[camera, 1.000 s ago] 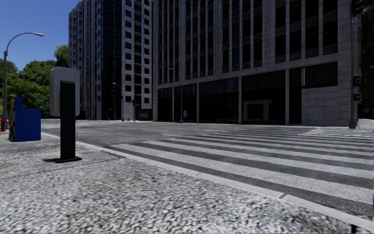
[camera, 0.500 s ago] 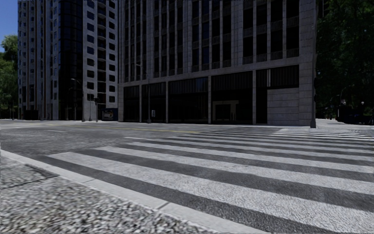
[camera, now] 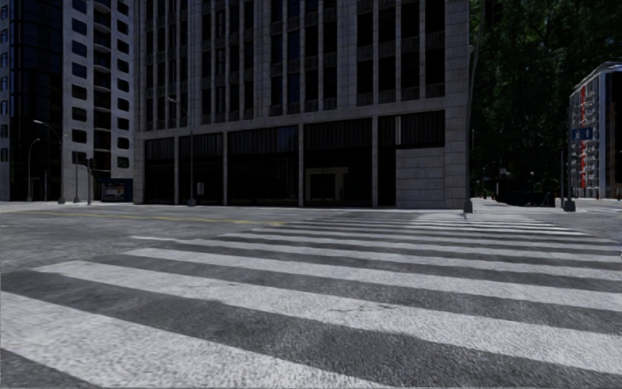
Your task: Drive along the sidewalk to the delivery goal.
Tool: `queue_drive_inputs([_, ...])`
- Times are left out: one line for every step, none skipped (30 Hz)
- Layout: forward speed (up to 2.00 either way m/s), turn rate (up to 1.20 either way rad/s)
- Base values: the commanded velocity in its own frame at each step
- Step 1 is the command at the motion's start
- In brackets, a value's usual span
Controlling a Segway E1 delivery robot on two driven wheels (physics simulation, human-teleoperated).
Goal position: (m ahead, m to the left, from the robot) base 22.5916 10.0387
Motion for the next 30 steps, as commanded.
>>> queue_drive_inputs([2.00, -0.47])
queue_drive_inputs([2.00, -0.47])
queue_drive_inputs([2.00, -0.47])
queue_drive_inputs([2.00, -0.47])
queue_drive_inputs([2.00, -0.47])
queue_drive_inputs([2.00, -0.46])
queue_drive_inputs([2.00, -0.46])
queue_drive_inputs([2.00, -0.46])
queue_drive_inputs([2.00, -0.46])
queue_drive_inputs([2.00, -0.45])
queue_drive_inputs([2.00, -0.45])
queue_drive_inputs([2.00, -0.45])
queue_drive_inputs([2.00, -0.39])
queue_drive_inputs([2.00, -0.31])
queue_drive_inputs([2.00, -0.19])
queue_drive_inputs([2.00, -0.14])
queue_drive_inputs([2.00, -0.12])
queue_drive_inputs([2.00, -0.12])
queue_drive_inputs([2.00, -0.11])
queue_drive_inputs([2.00, -0.07])
queue_drive_inputs([2.00, 0.00])
queue_drive_inputs([2.00, 0.00])
queue_drive_inputs([2.00, 0.00])
queue_drive_inputs([2.00, 0.00])
queue_drive_inputs([2.00, 0.00])
queue_drive_inputs([2.00, 0.00])
queue_drive_inputs([2.00, 0.00])
queue_drive_inputs([2.00, 0.00])
queue_drive_inputs([2.00, 0.00])
queue_drive_inputs([2.00, 0.00])
